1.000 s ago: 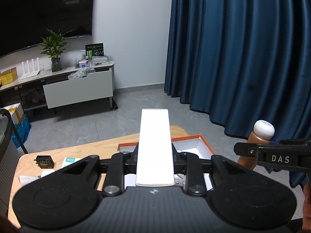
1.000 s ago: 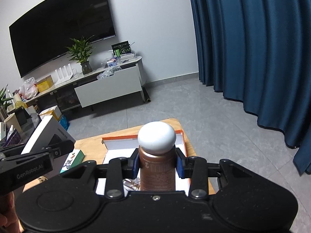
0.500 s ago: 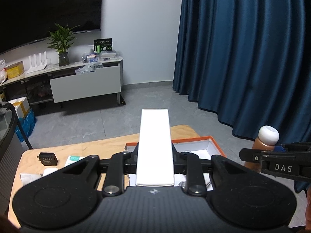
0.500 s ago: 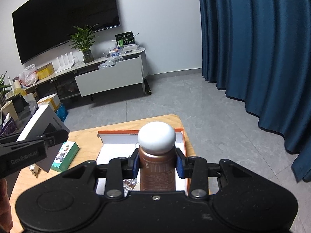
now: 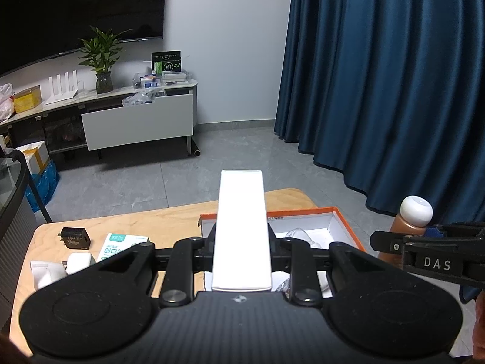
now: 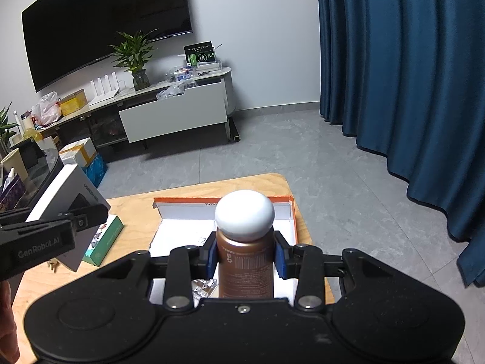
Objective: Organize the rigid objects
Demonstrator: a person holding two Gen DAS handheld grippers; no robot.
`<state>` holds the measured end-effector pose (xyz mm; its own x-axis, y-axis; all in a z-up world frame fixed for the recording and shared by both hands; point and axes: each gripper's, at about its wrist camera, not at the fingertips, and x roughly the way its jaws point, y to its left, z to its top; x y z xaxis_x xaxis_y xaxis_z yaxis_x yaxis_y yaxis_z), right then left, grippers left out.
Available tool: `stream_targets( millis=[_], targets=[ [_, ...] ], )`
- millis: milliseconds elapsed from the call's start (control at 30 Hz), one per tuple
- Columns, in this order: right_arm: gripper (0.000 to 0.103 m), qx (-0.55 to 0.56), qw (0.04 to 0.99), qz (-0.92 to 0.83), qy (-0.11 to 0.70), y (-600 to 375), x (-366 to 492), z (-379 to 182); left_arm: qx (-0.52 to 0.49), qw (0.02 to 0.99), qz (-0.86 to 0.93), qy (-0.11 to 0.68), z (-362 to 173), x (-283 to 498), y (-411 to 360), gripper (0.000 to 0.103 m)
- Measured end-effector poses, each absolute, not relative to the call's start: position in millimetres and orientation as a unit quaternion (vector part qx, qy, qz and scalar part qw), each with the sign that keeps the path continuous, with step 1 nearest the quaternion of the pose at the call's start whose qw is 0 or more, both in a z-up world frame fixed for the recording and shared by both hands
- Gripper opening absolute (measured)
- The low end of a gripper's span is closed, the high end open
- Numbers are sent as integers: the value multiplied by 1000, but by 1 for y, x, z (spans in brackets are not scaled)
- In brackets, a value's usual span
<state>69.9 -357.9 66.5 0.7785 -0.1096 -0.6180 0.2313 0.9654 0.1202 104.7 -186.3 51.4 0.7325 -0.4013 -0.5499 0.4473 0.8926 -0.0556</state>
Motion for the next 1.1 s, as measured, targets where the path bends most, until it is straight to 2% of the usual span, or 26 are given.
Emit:
stream_targets(
  millis=[1100],
  targets=[
    [45, 90, 940, -82, 320, -358, 71, 71, 30, 933, -223, 279, 53, 100, -182, 27]
  ],
)
